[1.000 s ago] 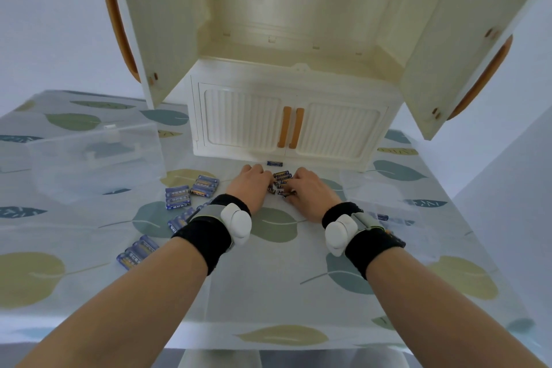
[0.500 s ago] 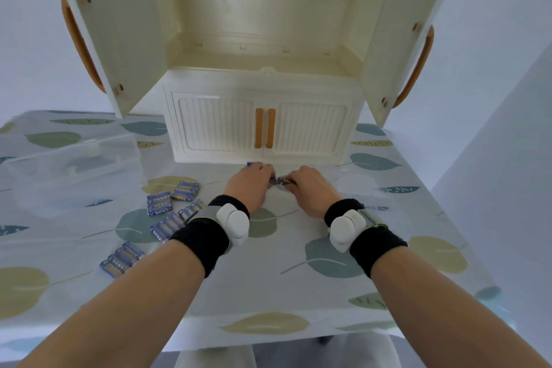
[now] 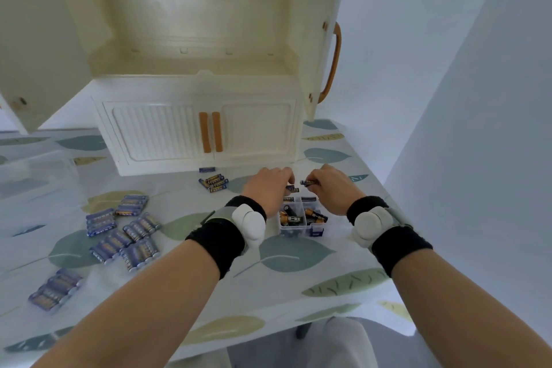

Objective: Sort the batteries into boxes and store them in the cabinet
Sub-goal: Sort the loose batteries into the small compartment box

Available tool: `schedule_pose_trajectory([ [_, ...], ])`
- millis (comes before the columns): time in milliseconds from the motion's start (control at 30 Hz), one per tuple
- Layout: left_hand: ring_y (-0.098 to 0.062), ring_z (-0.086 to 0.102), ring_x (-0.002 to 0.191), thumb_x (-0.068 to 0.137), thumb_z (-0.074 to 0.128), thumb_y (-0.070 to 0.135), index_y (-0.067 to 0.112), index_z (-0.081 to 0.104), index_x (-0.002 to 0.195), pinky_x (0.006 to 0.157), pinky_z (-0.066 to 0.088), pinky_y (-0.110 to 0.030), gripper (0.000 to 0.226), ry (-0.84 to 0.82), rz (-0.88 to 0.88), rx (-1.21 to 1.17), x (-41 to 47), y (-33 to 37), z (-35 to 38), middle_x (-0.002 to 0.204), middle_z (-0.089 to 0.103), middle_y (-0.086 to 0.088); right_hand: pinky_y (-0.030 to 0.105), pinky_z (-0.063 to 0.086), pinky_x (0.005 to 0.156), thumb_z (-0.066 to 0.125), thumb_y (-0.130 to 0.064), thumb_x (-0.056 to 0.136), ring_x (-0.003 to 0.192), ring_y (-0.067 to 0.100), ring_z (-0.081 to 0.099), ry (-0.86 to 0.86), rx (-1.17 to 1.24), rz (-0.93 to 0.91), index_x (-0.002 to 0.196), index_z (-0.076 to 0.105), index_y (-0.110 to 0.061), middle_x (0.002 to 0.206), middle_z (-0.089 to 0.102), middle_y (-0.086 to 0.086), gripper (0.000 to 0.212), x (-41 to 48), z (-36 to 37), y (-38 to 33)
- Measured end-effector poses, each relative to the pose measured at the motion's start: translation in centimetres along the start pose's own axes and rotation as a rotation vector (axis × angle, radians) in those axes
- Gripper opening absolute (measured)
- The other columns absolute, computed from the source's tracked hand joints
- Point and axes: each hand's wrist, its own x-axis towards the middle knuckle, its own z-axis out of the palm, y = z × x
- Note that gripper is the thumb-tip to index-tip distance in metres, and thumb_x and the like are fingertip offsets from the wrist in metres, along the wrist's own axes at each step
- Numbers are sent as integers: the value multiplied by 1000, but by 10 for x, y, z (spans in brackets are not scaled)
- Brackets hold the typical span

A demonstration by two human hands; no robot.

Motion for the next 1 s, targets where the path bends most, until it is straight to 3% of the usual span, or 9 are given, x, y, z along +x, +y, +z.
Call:
schedule_pose_trajectory([
  [133, -27, 51, 106, 94, 54, 8, 21, 55, 114, 82, 49, -37, 24, -67, 15, 92, 3, 2, 1, 110, 65, -4, 37, 49, 86, 56, -24, 98, 93, 24, 57, -48, -48, -44, 111, 69, -17, 104, 59, 6, 19, 0, -1, 1],
  [300, -22, 53, 110, 95, 63, 24, 21, 58, 122, 89, 50, -36, 28, -98, -1, 34, 7, 1, -3, 115, 67, 0, 35, 49, 93, 63, -29, 94, 105, 23, 58, -115, -114, -38, 124, 65, -19, 115, 61, 4, 31, 4, -5, -1],
  [533, -26, 58, 107, 96, 57, 10, 19, 58, 122, 92, 49, -40, 27, -45, 31, 7, -5, -16, -10, 117, 60, -7, 32, 48, 93, 61, -25, 95, 106, 21, 59, -96, -107, -53, 124, 65, -19, 119, 62, 4, 29, 16, -6, -15],
  [767, -25, 57, 101, 94, 51, 4, 23, 58, 117, 86, 52, -43, 30, -25, -108, 43, -28, -57, -22, 112, 57, -4, 32, 46, 95, 56, -23, 98, 108, 22, 60, -35, -38, -122, 120, 68, -20, 120, 63, 3, 25, 37, 3, -56],
  [1000, -26, 55, 106, 87, 52, 0, 21, 58, 116, 86, 53, -43, 37, -18, -281, 89, -47, -113, -33, 113, 55, -4, 33, 43, 100, 54, -22, 97, 117, 25, 55, -156, -12, -186, 126, 63, -17, 127, 60, 6, 31, 68, 31, -109],
])
